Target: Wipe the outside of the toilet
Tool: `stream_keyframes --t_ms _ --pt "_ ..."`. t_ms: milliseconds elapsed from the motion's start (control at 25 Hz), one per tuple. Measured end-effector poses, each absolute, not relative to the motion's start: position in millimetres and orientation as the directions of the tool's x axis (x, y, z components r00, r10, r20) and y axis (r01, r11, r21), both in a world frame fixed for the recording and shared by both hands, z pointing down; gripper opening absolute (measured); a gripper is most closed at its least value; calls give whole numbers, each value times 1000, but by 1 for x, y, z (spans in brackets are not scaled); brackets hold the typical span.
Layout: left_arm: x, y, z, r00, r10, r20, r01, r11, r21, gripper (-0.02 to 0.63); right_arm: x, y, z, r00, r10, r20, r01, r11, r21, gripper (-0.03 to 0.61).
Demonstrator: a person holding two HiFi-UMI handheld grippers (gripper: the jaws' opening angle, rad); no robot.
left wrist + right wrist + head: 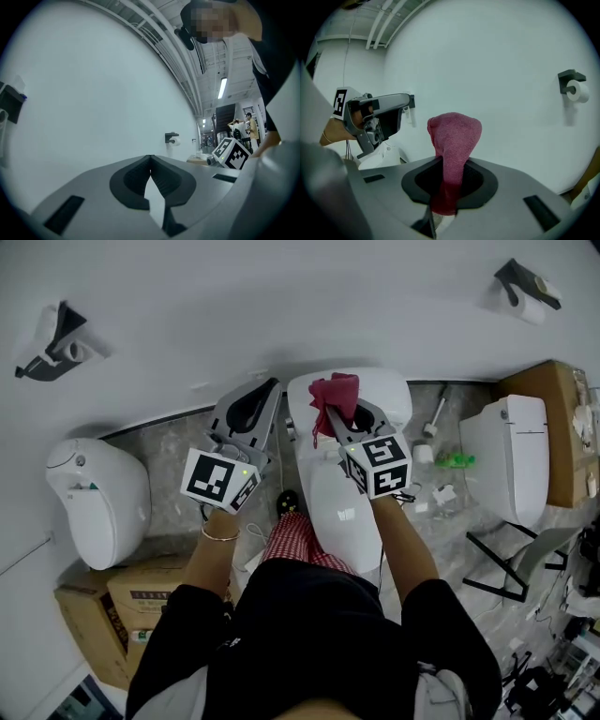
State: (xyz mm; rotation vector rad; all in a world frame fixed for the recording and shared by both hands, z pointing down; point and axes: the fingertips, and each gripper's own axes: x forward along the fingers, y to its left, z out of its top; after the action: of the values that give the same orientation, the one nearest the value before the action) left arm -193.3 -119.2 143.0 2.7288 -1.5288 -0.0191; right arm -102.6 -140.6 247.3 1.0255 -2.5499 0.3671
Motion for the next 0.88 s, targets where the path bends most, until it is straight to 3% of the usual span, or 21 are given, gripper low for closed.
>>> stream_keyframes --t_ms 880 --pt "-257 -165 212 494 -867 59 -866 -485 122 3 -155 -201 388 -513 -439 738 -739 663 -119 86"
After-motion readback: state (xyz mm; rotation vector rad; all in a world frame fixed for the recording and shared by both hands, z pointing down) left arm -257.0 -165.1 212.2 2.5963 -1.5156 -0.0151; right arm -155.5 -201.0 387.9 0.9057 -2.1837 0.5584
